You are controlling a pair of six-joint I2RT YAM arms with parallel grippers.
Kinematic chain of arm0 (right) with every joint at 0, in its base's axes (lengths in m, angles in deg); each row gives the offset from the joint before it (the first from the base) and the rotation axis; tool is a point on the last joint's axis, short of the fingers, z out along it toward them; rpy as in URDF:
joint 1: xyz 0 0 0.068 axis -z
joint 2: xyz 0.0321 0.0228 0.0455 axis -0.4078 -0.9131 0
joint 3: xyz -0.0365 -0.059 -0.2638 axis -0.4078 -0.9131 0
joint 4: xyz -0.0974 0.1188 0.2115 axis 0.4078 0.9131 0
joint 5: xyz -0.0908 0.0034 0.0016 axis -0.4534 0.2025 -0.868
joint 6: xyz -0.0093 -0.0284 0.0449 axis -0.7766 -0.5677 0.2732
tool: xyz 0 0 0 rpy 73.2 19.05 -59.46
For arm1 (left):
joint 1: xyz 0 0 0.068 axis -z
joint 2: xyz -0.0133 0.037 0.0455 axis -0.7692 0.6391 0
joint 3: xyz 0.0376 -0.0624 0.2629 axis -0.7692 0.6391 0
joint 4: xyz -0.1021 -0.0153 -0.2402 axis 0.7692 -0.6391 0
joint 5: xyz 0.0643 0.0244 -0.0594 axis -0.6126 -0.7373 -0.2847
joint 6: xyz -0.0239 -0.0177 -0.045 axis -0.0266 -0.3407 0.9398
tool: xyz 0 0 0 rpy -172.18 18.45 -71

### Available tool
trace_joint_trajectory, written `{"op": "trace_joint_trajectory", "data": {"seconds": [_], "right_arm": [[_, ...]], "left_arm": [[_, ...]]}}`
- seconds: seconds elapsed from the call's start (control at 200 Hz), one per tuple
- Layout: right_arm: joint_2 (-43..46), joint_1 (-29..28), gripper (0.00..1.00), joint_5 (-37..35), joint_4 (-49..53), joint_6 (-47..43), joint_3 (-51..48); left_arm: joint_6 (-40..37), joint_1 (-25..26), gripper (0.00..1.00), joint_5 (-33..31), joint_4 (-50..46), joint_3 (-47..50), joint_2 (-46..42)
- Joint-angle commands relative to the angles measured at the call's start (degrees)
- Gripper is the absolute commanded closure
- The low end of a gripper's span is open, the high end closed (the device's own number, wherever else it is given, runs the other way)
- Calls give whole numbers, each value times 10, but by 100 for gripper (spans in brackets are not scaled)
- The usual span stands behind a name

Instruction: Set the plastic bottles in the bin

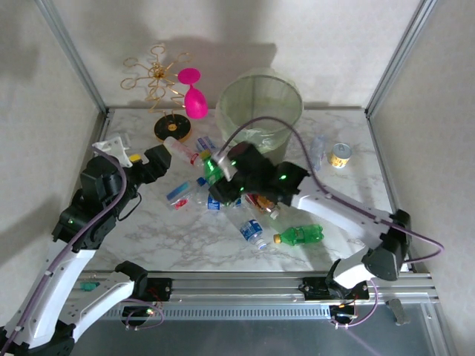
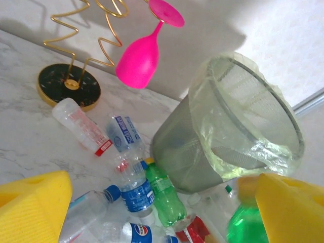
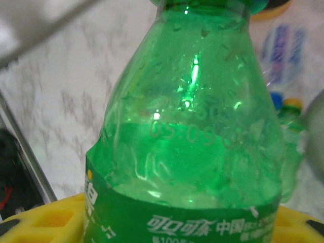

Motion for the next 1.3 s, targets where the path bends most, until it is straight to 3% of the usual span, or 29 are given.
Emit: {"op": "trace_joint_trajectory", "data": {"seconds": [0.0, 0.25, 0.37, 0.556, 0.881, 1.026, 1.131, 1.297], "right_arm": [[45, 53, 56, 45, -30, 34, 27], [56, 204, 56, -2, -33, 66, 98], [27, 241, 57, -54, -34, 67, 135], [-66, 291, 57, -80, -16, 78, 226], [-282, 299, 63, -183, 104, 90, 453], [-310, 299, 61, -186, 104, 104, 435], [-320, 298, 60, -146, 86, 104, 412], [-366, 290, 58, -126, 99, 110, 448]], "left_arm": [[-20, 9, 8, 46, 15, -16, 12], [-27, 59, 10, 92, 36, -2, 63], [-22, 97, 9, 80, 39, 4, 101], [-19, 131, 9, 70, 63, 22, 127], [-22, 132, 7, 46, 62, 20, 129], [-21, 130, 7, 33, 64, 31, 125], [-20, 131, 6, 30, 67, 39, 123], [-21, 130, 6, 23, 67, 42, 122]]}}
